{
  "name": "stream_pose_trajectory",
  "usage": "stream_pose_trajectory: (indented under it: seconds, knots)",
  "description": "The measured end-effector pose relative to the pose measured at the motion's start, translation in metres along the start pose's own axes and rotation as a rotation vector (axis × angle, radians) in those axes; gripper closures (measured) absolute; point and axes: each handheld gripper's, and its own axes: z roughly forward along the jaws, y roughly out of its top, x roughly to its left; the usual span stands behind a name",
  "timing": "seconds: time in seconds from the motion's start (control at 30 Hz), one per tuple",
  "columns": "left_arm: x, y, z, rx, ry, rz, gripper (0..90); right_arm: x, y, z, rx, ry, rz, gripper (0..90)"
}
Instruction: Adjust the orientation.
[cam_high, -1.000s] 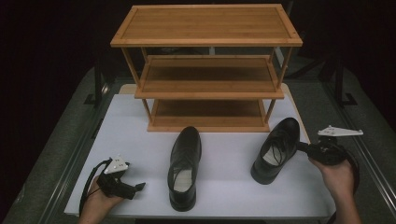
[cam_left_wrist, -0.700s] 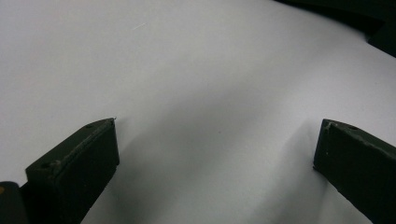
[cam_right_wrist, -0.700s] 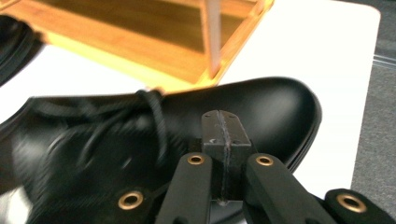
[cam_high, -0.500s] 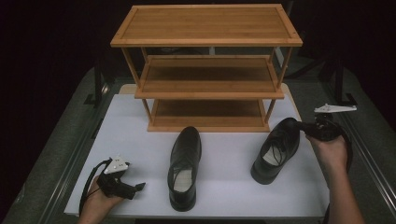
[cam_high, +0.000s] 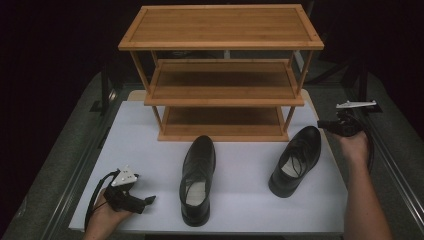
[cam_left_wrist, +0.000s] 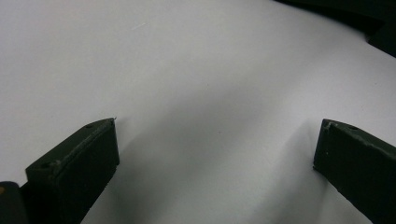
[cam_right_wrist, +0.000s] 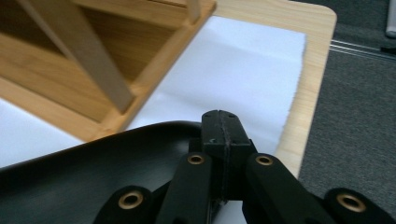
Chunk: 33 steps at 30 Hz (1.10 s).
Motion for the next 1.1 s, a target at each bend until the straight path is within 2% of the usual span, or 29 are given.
stream_pose_trajectory:
  seconds: [0.17, 0.27, 0.33, 0.5, 0.7, 0.83, 1.1]
  knots:
    - [0.0, 0.0, 0.0, 0.0, 0.001, 0.0, 0.0, -0.01, -0.001, 0.009, 0.013, -0.006, 0.031, 89.8]
    - [0.0, 0.0, 0.0, 0.0, 0.0, 0.0, 0.0, -0.012, -0.003, 0.018, 0.042, -0.012, 0.027, 89.9]
    - [0.0, 0.0, 0.0, 0.001, 0.0, 0.0, 0.0, -0.015, -0.004, 0.021, 0.036, -0.013, 0.04, 89.8]
    - [0.0, 0.0, 0.0, 0.001, 0.0, 0.0, 0.0, -0.016, -0.005, 0.027, 0.072, -0.05, 0.014, 89.8]
    - [0.0, 0.0, 0.0, 0.001, 0.0, 0.0, 0.0, -0.016, -0.007, 0.028, 0.068, -0.027, 0.034, 89.9]
    - [0.0, 0.0, 0.0, 0.001, 0.0, 0.0, 0.0, -0.009, -0.008, 0.028, 0.074, -0.009, 0.018, 89.9]
    - [0.0, 0.0, 0.0, 0.001, 0.0, 0.0, 0.0, 0.016, -0.015, 0.026, 0.071, 0.013, -0.027, 89.9]
